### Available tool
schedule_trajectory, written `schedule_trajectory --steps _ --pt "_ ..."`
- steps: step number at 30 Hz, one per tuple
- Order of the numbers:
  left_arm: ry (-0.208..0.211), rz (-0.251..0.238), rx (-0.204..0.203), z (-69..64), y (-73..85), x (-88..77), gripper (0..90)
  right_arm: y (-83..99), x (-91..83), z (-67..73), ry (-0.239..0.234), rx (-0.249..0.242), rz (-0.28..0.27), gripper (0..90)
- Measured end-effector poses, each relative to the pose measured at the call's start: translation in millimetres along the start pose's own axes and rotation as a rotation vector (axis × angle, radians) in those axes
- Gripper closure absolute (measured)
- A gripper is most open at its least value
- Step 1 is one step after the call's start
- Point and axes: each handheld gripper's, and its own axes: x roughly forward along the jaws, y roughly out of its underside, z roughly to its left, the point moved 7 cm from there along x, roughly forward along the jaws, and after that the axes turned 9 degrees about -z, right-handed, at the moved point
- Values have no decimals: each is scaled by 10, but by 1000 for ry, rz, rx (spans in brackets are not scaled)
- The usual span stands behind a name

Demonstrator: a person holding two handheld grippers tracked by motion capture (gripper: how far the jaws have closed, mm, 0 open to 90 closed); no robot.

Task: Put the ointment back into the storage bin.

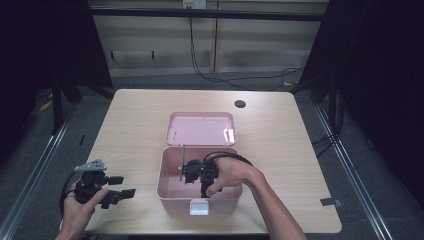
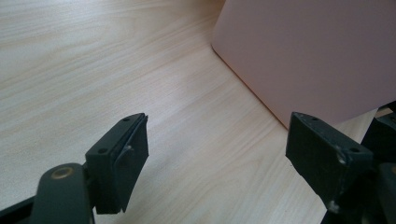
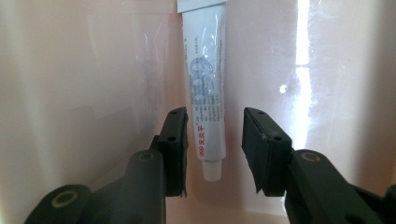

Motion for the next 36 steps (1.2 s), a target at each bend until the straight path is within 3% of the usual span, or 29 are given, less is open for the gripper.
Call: schedule_trajectory --steps 5,8,16,36 --pt "2 0 0 -1 0 0 210 30 -72 5 14 13 -9 597" --pt "3 3 3 -1 1 -2 210 35 -117 -6 21 15 -41 598" --pt "0 1 -2 -2 0 5 210 100 -195 11 29 28 -40 602" --pt "-1 0 -2 1 -1 3 210 241 -662 25 103 51 -76 597"
